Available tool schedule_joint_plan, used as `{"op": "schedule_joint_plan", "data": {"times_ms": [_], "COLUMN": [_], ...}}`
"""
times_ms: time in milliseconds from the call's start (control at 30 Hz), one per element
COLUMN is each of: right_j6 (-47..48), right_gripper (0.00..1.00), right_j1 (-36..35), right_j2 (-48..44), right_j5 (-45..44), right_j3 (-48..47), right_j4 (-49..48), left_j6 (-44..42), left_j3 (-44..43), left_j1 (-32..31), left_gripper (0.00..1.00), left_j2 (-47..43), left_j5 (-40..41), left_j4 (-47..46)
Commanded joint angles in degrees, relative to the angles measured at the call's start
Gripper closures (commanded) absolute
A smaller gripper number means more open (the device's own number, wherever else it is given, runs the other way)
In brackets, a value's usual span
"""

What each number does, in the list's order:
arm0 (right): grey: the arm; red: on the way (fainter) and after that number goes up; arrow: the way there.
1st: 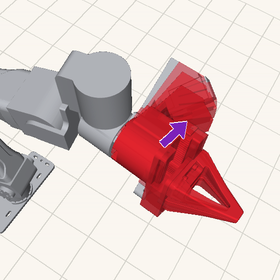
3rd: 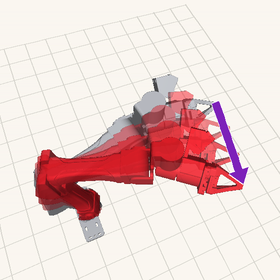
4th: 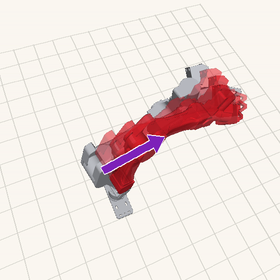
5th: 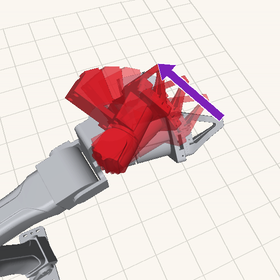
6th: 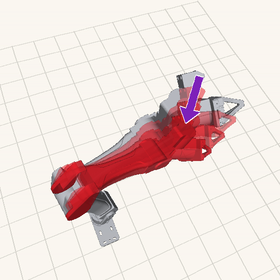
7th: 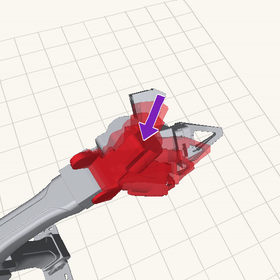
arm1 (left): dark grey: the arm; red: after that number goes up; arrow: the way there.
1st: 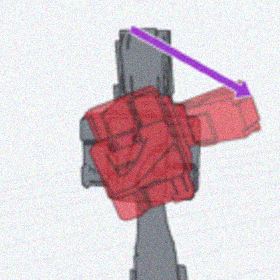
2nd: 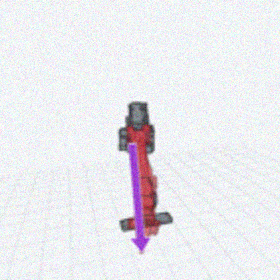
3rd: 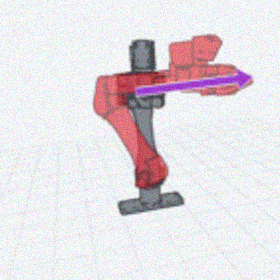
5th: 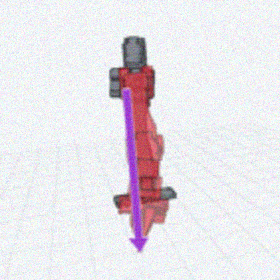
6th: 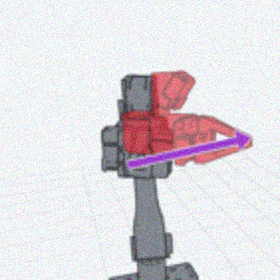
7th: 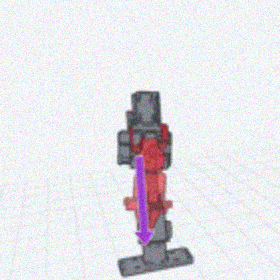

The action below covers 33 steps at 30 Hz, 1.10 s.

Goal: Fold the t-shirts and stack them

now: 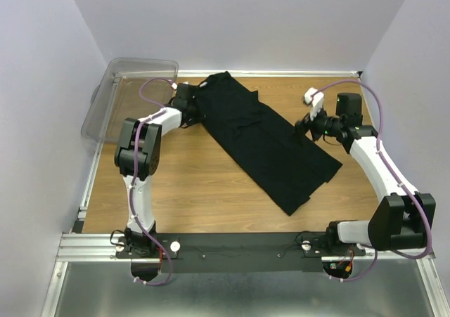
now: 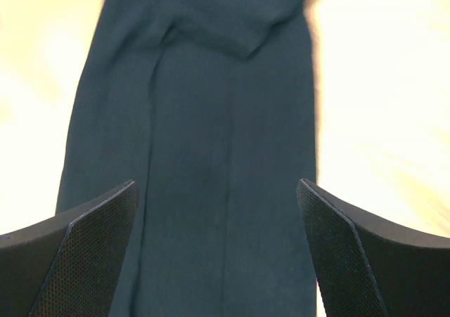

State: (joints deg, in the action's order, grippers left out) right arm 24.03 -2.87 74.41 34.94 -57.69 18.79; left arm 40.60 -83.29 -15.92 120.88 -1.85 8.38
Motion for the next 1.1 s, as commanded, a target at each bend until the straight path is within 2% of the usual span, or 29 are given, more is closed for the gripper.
{"op": "schedule_joint_plan", "data": {"times_ms": [0,33,67,133,167,200,233,267,367,400,433,467,500,567,600,667,733,833,867,900,1000,1033,1067], "right_j6": [28.98,34.54,36.07,34.42,28.15,23.65,19.78,15.21,7.97,7.18,5.86,4.11,3.48,1.73,1.46,0.67,0.40,0.05,-0.30,-0.48,-1.44,-2.14,-2.15], "right_gripper": [0.00,0.00,0.02,0.05,0.05,0.05,0.04,0.04,0.05,0.06,0.06,0.07,0.09,0.14,0.18,0.26,0.44,0.62,0.66,0.77,0.88,0.95,0.96], "right_j1": [0.15,-0.72,-4.73,-12.11,-21.29,-25.99,-29.70,-35.13,-41.32,-42.20,-43.78,-45.27,-45.81,-47.22,-47.66,-48.45,-48.63,-48.89,-49.07,-49.16,-50.21,-51.34,-51.35], "right_j2": [3.27,3.98,4.60,4.61,3.56,2.24,0.23,-0.05,2.57,3.89,5.12,7.65,8.90,10.92,12.15,13.12,13.39,13.65,13.92,14.35,15.15,15.76,16.11], "right_j5": [14.61,15.15,12.81,7.28,-1.02,-6.15,-10.98,-18.08,-28.33,-30.52,-33.15,-37.36,-38.62,-41.51,-42.49,-44.59,-45.13,-45.05,-44.26,-43.47,-37.25,-31.83,-31.77], "right_j3": [0.04,-0.05,0.03,3.27,5.29,10.70,12.67,14.43,14.19,13.92,13.75,13.66,13.48,13.39,13.31,12.96,13.04,13.48,13.48,13.31,12.17,10.77,9.89], "right_j4": [22.82,26.70,28.48,27.80,24.75,14.97,10.27,4.65,-0.41,-2.16,-3.13,-3.92,-4.80,-5.69,-6.21,-6.22,-6.04,-5.61,-5.34,-4.47,-2.28,-1.39,-1.38], "left_j6": [-10.36,-11.06,-12.37,-13.79,-14.66,-15.37,-16.42,-17.73,-20.38,-21.60,-21.79,-21.53,-21.00,-20.21,-20.03,-19.16,-17.75,-16.26,-15.64,-15.29,-14.41,-14.15,-14.14], "left_j3": [5.74,7.16,8.56,12.61,14.19,16.20,20.14,23.57,28.69,31.93,33.52,35.19,36.60,40.30,42.05,43.20,44.17,44.88,45.05,45.49,46.28,46.98,47.51], "left_j1": [-0.16,-0.25,-0.42,-1.13,-1.21,-1.30,-1.39,-1.57,-1.57,-1.57,-1.39,-1.22,-1.13,-1.04,-1.04,-0.95,-0.95,-1.04,-0.95,-1.04,-1.04,-1.04,-1.04], "left_gripper": [0.53,0.40,0.33,0.32,0.32,0.32,0.27,0.27,0.27,0.26,0.22,0.10,0.07,0.03,0.03,0.03,0.03,0.03,0.03,0.04,0.04,0.05,0.05], "left_j2": [-10.47,-12.84,-15.30,-22.94,-25.67,-31.52,-34.63,-40.92,-51.32,-58.41,-61.96,-65.39,-71.69,-77.61,-82.42,-86.06,-89.14,-91.08,-91.35,-91.78,-92.23,-92.49,-92.58], "left_j5": [-8.16,-8.96,-9.57,-10.46,-10.81,-12.81,-13.35,-12.49,-6.79,-1.20,1.38,4.71,9.45,11.60,12.04,11.08,9.76,7.83,7.13,5.55,2.21,-1.37,-2.80], "left_j4": [-1.51,-2.83,-4.76,-6.96,-7.85,-9.16,-10.65,-12.15,-12.87,-12.86,-12.78,-12.08,-11.46,-9.88,-9.35,-7.25,-4.97,-3.38,-3.02,-3.02,-3.98,-5.03,-5.48]}}
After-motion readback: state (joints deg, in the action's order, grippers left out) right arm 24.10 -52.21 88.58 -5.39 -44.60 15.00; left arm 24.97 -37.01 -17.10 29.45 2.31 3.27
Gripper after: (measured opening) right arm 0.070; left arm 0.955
